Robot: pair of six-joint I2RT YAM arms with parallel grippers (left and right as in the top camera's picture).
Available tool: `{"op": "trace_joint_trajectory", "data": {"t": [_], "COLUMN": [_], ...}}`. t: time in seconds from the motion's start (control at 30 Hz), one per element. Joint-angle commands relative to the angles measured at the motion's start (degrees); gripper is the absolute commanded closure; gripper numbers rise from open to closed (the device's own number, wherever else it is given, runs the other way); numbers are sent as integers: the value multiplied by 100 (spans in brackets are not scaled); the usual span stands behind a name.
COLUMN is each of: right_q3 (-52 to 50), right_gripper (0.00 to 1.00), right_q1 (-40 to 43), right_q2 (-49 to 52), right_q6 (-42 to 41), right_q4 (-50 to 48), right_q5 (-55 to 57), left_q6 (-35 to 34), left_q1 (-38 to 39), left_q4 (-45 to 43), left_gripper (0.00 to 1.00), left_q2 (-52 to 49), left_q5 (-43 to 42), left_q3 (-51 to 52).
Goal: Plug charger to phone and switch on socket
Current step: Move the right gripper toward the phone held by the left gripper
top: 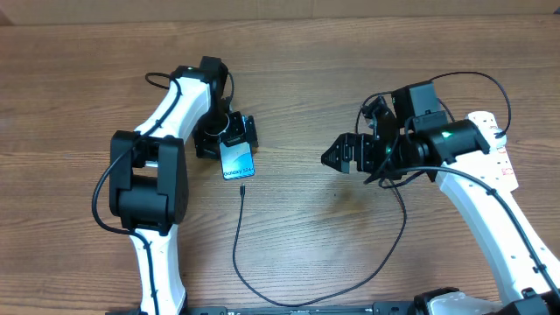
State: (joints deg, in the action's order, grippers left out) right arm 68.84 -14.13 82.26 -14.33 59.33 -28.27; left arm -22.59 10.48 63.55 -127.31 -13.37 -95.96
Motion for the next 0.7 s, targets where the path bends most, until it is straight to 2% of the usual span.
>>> {"op": "trace_joint_trajectory", "data": {"t": [0.0,0.2,0.47,0.67], "right_q3": [-4,-20,-20,-22], "right_gripper": [0,0,0,0], "right_q1": [-39,-39,-39,-39], "right_q2": [-9,7,7,7], "right_q6": [-267,-262,-264,-262], "right_q4": [-31,-68,-68,-66], "right_q5": [669,682,542,468], "left_q6": [-363,-612,-789,-754], "left_q1": [125,334,424,424], "left_q4": [-13,-151,-109,66], "left_gripper": [0,0,0,12], "left_q2": [-282,-282,-282,-282], "left_q5": [656,1165,1373,1338], "left_q3": [162,164,173,175]}}
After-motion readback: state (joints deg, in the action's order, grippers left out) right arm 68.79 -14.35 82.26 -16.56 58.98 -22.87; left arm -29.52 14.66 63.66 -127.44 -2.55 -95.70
